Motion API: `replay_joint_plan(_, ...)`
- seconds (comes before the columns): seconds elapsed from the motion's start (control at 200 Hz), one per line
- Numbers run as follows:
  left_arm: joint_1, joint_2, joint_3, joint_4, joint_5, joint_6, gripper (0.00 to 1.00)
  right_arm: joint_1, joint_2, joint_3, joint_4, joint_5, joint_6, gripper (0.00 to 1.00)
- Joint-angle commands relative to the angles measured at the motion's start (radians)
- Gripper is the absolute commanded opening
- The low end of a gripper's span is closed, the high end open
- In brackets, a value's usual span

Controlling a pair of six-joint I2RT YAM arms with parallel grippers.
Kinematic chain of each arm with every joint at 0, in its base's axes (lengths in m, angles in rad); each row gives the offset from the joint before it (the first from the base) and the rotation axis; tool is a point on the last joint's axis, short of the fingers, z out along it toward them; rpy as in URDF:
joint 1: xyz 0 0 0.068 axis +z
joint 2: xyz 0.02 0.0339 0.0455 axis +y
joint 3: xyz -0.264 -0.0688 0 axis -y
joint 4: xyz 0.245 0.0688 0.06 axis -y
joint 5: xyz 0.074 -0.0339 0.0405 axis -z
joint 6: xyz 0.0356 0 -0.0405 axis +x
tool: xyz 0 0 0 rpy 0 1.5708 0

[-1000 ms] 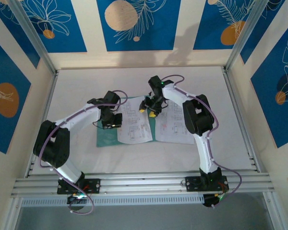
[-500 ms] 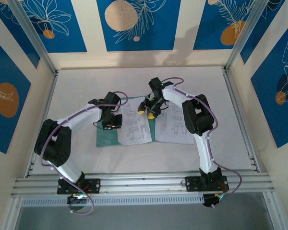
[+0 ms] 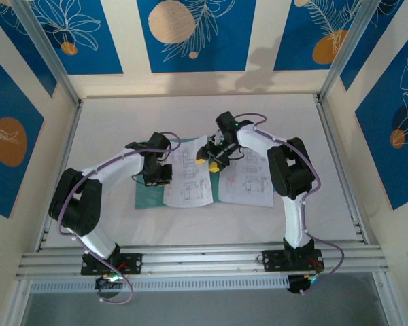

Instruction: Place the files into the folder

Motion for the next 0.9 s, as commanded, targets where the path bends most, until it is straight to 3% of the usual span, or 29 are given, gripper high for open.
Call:
replay_joint_plan(0.0, 0.01, 0.024, -0.01, -0.005, -0.02, -0.016, 0.0, 0.002, -0.047, -0.043, 0.016, -0.045, 0.016, 0.57)
replay_joint_plan(0.32, 0.01, 0.03, -0.021, 0.003, -0.021, -0.028, 0.0, 0.031, -0.084, -0.136, 0.035, -0.014, -0.003, 0.52)
replay_joint_plan(0.895, 0.01, 0.029, -0.032, 0.007, -0.017, -0.029, 0.0, 0.092, -0.113, -0.163, 0.049, 0.086, -0.008, 0.27)
